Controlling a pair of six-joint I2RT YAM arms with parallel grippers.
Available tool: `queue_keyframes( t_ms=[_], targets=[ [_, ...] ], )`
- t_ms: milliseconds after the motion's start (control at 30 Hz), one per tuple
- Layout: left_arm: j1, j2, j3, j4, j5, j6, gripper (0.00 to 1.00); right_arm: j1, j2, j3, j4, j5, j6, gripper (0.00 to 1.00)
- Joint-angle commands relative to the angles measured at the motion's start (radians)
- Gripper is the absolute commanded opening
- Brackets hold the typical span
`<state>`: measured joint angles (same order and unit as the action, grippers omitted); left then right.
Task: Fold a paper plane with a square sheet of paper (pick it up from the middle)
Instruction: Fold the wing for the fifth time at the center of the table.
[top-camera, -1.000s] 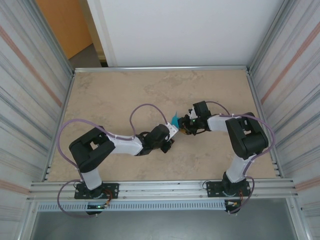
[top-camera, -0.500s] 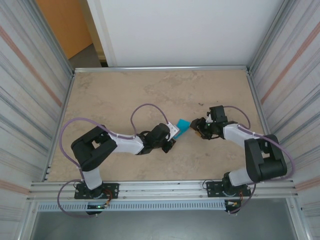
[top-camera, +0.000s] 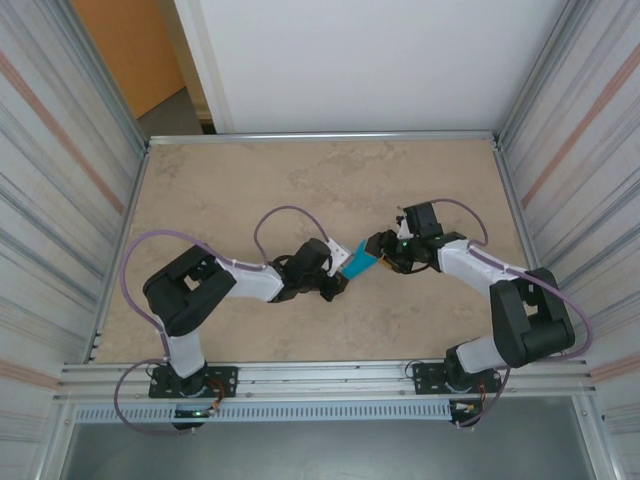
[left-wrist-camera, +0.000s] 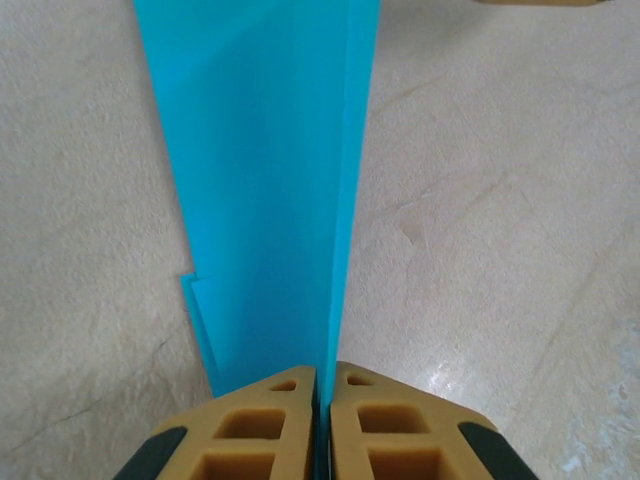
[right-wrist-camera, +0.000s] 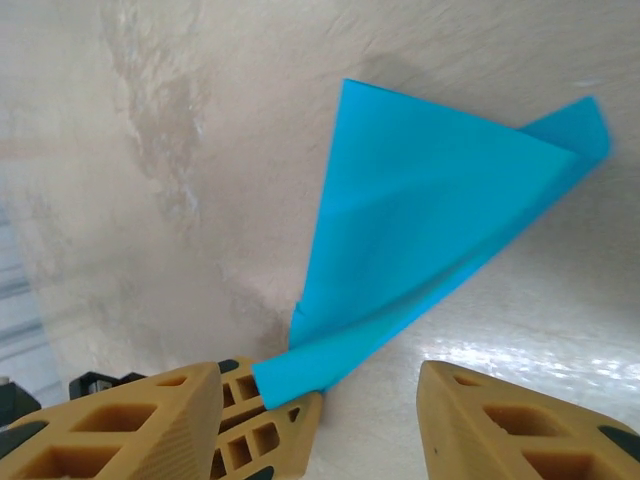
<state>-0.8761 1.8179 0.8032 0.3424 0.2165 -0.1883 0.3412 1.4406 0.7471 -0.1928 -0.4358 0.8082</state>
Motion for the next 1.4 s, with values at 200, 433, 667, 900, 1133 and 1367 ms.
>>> queue_keyframes(
  t_ms=[200, 433, 667, 900, 1133, 1367],
  targets=[
    [0.081, 0.024, 0.023, -0.001, 0.215, -0.12, 0.12, 0.025, 0.03, 0.002, -0.029, 0.064, -0.084, 0.6],
    [0.097, 0.055, 0.113, -0.143, 0.277, -0.143, 0.11, 0.037, 0.094, 0.012, 0.015, 0.008, -0.099, 0.61],
    [0.11, 0.084, 0.178, -0.234, 0.317, -0.173, 0.1, 0.033, 0.146, 0.032, 0.046, -0.002, -0.103, 0.61],
    [0.133, 0.1, 0.204, -0.258, 0.371, -0.214, 0.09, 0.022, 0.188, 0.046, 0.058, -0.009, -0.112, 0.58],
    [0.146, 0.115, 0.207, -0.258, 0.396, -0.238, 0.1, 0.017, 0.225, 0.066, 0.027, 0.027, -0.125, 0.56],
    [0.147, 0.108, 0.203, -0.258, 0.4, -0.244, 0.14, 0.024, 0.278, 0.098, -0.02, 0.082, -0.127, 0.54]
  ],
)
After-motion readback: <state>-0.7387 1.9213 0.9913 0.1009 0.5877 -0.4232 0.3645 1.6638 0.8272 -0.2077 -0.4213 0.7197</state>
